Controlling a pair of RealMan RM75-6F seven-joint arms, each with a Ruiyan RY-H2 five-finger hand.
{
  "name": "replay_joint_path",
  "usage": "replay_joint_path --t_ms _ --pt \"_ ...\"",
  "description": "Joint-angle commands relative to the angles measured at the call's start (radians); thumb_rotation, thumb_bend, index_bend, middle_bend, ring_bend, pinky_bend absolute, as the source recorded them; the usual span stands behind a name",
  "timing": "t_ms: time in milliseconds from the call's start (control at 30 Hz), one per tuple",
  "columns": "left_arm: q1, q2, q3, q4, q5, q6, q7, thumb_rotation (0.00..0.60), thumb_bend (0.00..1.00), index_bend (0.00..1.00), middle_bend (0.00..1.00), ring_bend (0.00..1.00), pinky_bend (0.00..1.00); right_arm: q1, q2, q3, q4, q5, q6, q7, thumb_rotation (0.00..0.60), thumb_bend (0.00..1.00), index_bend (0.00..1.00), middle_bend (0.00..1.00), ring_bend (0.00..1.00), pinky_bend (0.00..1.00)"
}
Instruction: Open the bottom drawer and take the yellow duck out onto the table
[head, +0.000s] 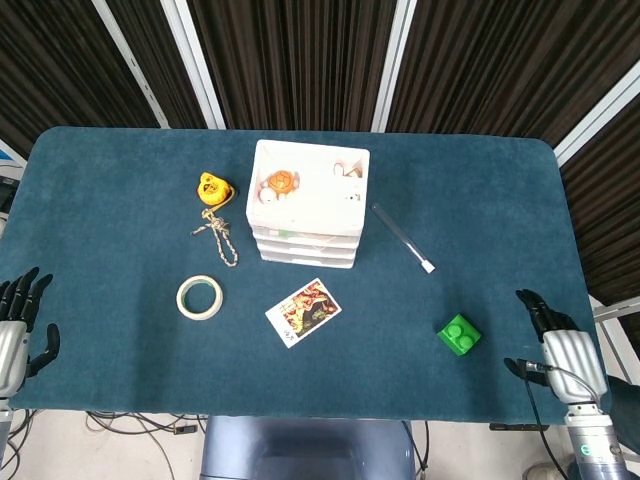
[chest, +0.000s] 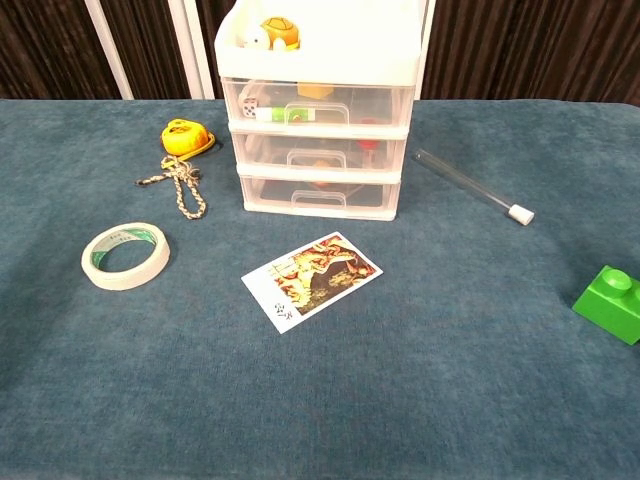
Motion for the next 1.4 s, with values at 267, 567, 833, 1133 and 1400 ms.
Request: replay_joint_path --t_ms 267,567,833,1133,1400 --pt "-0.001 0.003 -0.003 -0.005 -0.007 -0.005 -0.007 0.6 0.58 0.05 0.0 0.0 0.0 0.177 -0.002 -0.024 -0.04 -0.079 -0.254 0.396 0.6 0.2 0.1 0.31 0.43 0.57" --pt "-0.003 0.01 -0.004 -0.008 -0.017 -0.016 -0.028 0.6 0.58 0.05 0.0 0.0 0.0 0.366 -0.115 0.073 -0.062 0.082 -0.511 0.384 0.6 0.28 0.11 0.64 0.75 0.84" --pt "-0.006 0.019 -0.009 -0.01 -0.027 -0.024 -0.053 0.6 0.58 0.05 0.0 0.0 0.0 0.442 -0.328 0.156 0.001 0.288 -0.55 0.271 0.6 0.36 0.13 0.99 1.0 1.0" --pt "-0.012 0.024 -0.011 -0.015 -0.046 -0.046 -0.06 0.6 0.58 0.05 0.0 0.0 0.0 0.512 -0.547 0.215 0.11 0.463 -0.573 0.205 0.6 0.4 0.13 1.0 1.0 1.0" --pt "-0.015 0.026 -0.016 -0.024 -0.06 -0.054 -0.065 0.6 0.58 0.05 0.0 0.0 0.0 0.568 -0.65 0.251 0.232 0.517 -0.637 0.228 0.6 0.52 0.13 1.0 1.0 1.0"
